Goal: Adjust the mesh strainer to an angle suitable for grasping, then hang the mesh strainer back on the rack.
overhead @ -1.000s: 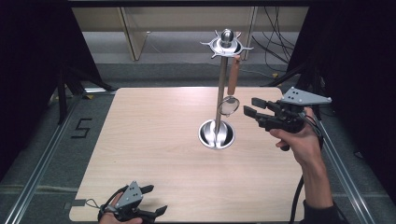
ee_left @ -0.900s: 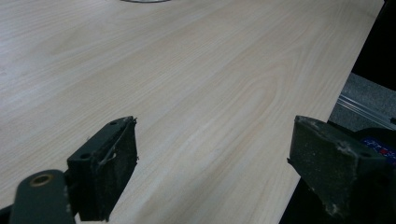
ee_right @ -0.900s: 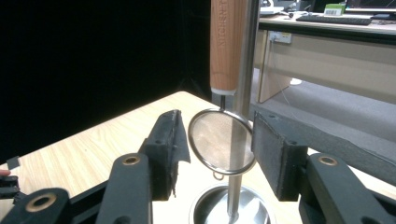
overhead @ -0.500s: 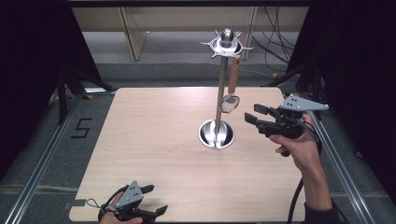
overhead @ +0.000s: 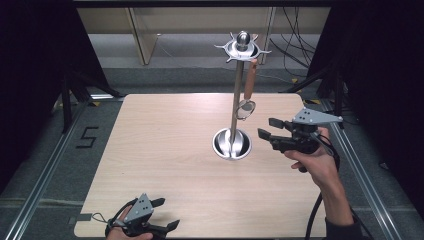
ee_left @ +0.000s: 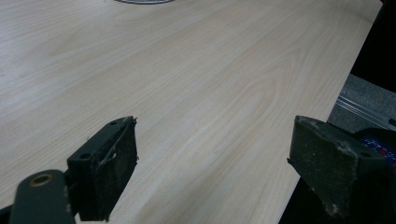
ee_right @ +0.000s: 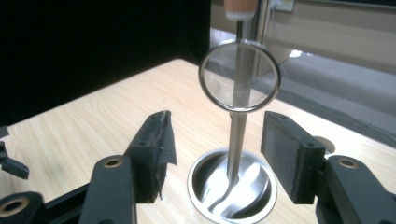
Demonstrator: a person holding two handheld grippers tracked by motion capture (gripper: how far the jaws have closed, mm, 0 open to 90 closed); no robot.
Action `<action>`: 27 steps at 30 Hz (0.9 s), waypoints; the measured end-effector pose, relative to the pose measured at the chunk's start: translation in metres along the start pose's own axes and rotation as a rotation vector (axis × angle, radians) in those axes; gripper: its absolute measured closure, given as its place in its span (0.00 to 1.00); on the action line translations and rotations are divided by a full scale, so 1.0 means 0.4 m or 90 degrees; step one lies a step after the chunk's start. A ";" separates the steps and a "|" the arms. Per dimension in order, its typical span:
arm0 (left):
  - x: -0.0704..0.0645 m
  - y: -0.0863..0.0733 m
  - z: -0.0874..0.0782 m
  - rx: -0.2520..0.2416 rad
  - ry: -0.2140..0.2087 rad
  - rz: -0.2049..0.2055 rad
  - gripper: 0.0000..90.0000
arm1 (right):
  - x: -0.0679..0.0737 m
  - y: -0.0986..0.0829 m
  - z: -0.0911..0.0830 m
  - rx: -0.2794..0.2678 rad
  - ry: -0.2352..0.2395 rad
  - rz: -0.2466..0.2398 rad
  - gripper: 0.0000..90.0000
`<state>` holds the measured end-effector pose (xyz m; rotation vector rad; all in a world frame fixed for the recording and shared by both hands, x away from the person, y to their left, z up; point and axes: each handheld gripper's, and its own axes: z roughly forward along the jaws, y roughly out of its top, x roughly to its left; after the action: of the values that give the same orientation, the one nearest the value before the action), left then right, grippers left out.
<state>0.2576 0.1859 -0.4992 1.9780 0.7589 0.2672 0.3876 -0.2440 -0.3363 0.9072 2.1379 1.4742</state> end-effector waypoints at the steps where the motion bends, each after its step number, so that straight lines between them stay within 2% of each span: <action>1: 0.000 0.000 0.001 -0.002 -0.002 0.000 0.16 | -0.001 -0.003 0.003 0.003 0.003 0.000 0.47; 2: 0.001 0.000 0.001 -0.003 -0.004 0.004 0.16 | 0.000 -0.008 0.003 0.009 0.001 0.010 0.47; 3: 0.001 0.001 0.000 0.004 -0.003 0.007 0.16 | -0.004 -0.011 0.006 0.007 -0.005 -0.001 0.46; 4: -0.002 0.000 0.000 0.007 -0.002 -0.005 0.16 | -0.005 -0.015 0.006 0.012 -0.005 0.007 0.46; 5: -0.002 0.001 0.000 0.011 -0.002 -0.004 0.16 | -0.003 -0.018 0.007 0.012 -0.010 0.010 0.46; 6: -0.002 0.001 0.001 0.007 -0.002 0.000 0.16 | -0.001 -0.022 0.008 0.017 -0.010 0.019 0.46; 8: 0.005 0.004 0.000 0.014 0.000 0.027 0.16 | 0.000 -0.030 0.010 0.023 -0.013 0.020 0.45; 9: 0.002 0.003 0.001 0.009 -0.003 0.018 0.16 | -0.001 -0.034 0.012 0.025 -0.004 0.014 0.45; 10: -0.003 0.002 0.004 -0.002 -0.008 0.002 0.16 | 0.003 -0.036 0.011 0.030 -0.009 0.019 0.45; 11: -0.005 0.001 0.005 -0.005 -0.010 -0.004 0.16 | 0.002 -0.039 0.012 0.031 -0.014 0.009 0.45; 12: -0.005 0.001 0.002 0.005 -0.006 -0.001 0.16 | 0.008 -0.041 0.011 0.038 -0.011 0.020 0.45; 13: -0.003 0.001 0.003 -0.004 -0.008 0.006 0.16 | 0.009 -0.046 0.014 0.046 -0.006 0.009 0.45; 14: -0.003 -0.001 0.002 0.004 -0.003 -0.005 0.16 | 0.009 -0.046 0.014 0.046 -0.006 0.009 0.45; 15: -0.002 0.000 0.000 0.009 -0.001 -0.002 0.16 | 0.014 -0.049 0.016 0.048 -0.008 0.016 0.45; 18: -0.001 0.003 0.001 0.009 -0.002 0.001 0.16 | 0.013 -0.056 0.022 0.056 -0.003 0.003 0.45; 19: -0.003 0.002 0.002 0.007 -0.002 -0.002 0.16 | 0.015 -0.059 0.026 0.053 -0.001 0.007 0.44; 21: 0.001 0.002 0.004 0.003 -0.005 0.017 0.16 | 0.014 -0.062 0.030 0.057 -0.002 0.002 0.44; 23: 0.002 0.001 0.002 0.006 -0.003 0.016 0.16 | 0.019 -0.066 0.030 0.070 0.002 0.021 0.43; 24: 0.002 0.001 -0.001 0.011 -0.001 0.019 0.16 | 0.017 -0.069 0.034 0.064 0.000 0.010 0.43; 25: -0.002 -0.001 0.000 0.010 -0.001 0.003 0.16 | 0.021 -0.072 0.033 0.069 -0.003 0.018 0.43; 27: -0.003 -0.003 -0.002 0.009 -0.003 -0.005 0.16 | 0.022 -0.079 0.035 0.074 0.001 0.022 0.43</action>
<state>0.2559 0.1861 -0.4995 1.9876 0.7661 0.2532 0.3811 -0.2359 -0.3704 0.9874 2.2402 1.3783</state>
